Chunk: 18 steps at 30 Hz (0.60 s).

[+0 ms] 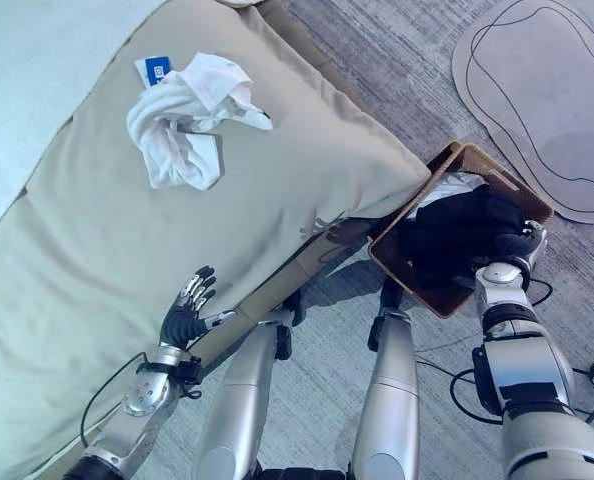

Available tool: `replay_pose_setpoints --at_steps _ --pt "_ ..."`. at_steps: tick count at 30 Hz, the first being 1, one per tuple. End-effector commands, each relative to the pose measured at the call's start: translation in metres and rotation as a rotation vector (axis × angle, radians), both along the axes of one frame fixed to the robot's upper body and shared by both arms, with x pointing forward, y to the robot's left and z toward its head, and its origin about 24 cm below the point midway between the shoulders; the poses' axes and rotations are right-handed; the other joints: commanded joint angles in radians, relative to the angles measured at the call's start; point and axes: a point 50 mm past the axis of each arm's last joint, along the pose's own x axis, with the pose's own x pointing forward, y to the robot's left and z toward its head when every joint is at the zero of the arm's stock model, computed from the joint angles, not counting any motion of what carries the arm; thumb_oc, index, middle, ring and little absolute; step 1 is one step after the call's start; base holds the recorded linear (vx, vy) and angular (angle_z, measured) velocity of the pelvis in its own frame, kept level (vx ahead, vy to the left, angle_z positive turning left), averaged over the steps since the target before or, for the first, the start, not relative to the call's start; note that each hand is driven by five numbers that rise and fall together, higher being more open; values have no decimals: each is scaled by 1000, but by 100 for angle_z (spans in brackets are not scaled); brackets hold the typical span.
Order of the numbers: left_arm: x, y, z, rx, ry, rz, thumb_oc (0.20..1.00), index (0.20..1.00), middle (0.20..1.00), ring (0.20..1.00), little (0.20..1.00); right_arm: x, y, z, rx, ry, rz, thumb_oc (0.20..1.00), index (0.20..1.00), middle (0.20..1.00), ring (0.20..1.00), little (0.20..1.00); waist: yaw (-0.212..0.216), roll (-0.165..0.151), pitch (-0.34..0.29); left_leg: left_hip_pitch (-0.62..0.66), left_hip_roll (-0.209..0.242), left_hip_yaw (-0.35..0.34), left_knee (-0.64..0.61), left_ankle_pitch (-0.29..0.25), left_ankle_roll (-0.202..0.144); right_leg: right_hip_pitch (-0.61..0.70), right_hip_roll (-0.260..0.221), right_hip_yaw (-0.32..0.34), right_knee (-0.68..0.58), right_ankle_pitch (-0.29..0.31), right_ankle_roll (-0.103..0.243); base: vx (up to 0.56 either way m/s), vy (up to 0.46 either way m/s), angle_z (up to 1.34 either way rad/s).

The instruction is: Pick up clothes into the bucket

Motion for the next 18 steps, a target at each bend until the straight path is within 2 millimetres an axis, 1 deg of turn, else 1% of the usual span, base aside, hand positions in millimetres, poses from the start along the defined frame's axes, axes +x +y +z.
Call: replay_pose_setpoints --at_steps 1,3,6,7,8,9,10,13,14,15,16,17,18 --pt "-10 1 -4 -8 3 10 1000 1000 1000 1000 1000 -23 -28 -4 -34 54 -131 1000 1000 1000 1000 1000 -6 26 -77 -34 4 -8 84 -75 14 27 20 3 -30 55 22 0 0 0" --pt "-9 3 -3 -6 2 21 1000 1000 1000 1000 1000 -24 -26 -9 -3 43 -139 1000 1000 1000 1000 1000 -8 23 -82 -17 4 -8 73 -74 14 43 20 0 -42 58 23 0 0 0" --pt "-6 8 -4 -31 2 58 1000 1000 1000 1000 1000 -22 -17 -17 24 4 -85 1000 1000 1000 1000 1000 -14 16 -92 20 5 -8 38 -64 12 82 19 -6 -87 73 28 0 0 0" --pt "-6 8 -4 -31 2 58 1000 1000 1000 1000 1000 -22 -17 -17 24 4 -85 1000 1000 1000 1000 1000 -14 16 -92 22 5 -9 37 -63 12 84 19 -7 -88 73 28 0 0 0" --pt "-5 11 -4 -43 -4 77 1000 1000 1000 1000 1000 -22 -12 -23 63 -42 -71 1000 1000 1000 1000 1000 -18 12 -97 42 6 -9 13 -56 10 104 17 -10 -111 83 31 0 0 0" --pt "-5 12 -3 -43 -6 81 1000 1000 1000 1000 1000 -25 -12 -28 74 -38 -68 1000 1000 1000 1000 1000 -19 10 -100 51 5 -10 3 -52 9 114 17 -11 -123 88 32 0 0 0" --pt "-6 12 -3 -43 -5 81 1000 1000 1000 1000 1000 -25 -12 -28 75 -37 -69 1000 1000 1000 1000 1000 -19 9 -99 53 5 -10 2 -51 9 116 17 -12 -124 89 32 0 0 0" --pt "-5 14 -3 -48 -10 89 1000 1000 1000 1000 1000 -34 -4 -49 105 -7 -62 1000 1000 1000 1000 1000 -25 -4 -113 99 8 -14 -51 -30 3 168 17 -27 -179 108 38 10 -4 2" --pt "-5 14 -3 -47 -9 89 1000 1000 1000 1000 1000 -34 -4 -49 105 -6 -62 1000 1000 1000 1000 1000 -25 -4 -112 101 8 -15 -53 -29 3 170 17 -28 -181 109 38 40 -20 3" --pt "-3 17 -4 -43 -9 107 1000 1000 1000 1000 1000 -40 6 -65 120 -1 -16 1000 1000 1000 1000 1000 -32 -19 -119 136 9 -19 -79 -19 1 211 18 -35 -214 118 40 50 -33 3" --pt "-2 18 -5 -40 -7 113 1000 1000 1000 1000 1000 -44 13 -74 125 4 11 1000 1000 1000 1000 1000 -36 -26 -122 153 12 -24 -91 -15 -1 232 16 -42 -225 121 42 50 -33 1" --pt "-3 18 -5 -40 -6 113 1000 1000 1000 1000 1000 -44 13 -74 125 5 10 1000 1000 1000 1000 1000 -36 -26 -121 156 12 -25 -93 -14 -1 235 16 -44 -227 122 42 78 -62 2" --pt "-4 22 -9 -39 5 148 1000 1000 1000 1000 1000 -55 29 -89 146 -31 70 1000 1000 1000 1000 1000 -46 -42 -129 195 15 -32 -120 -4 -4 284 14 -57 -254 127 46 84 -73 5"
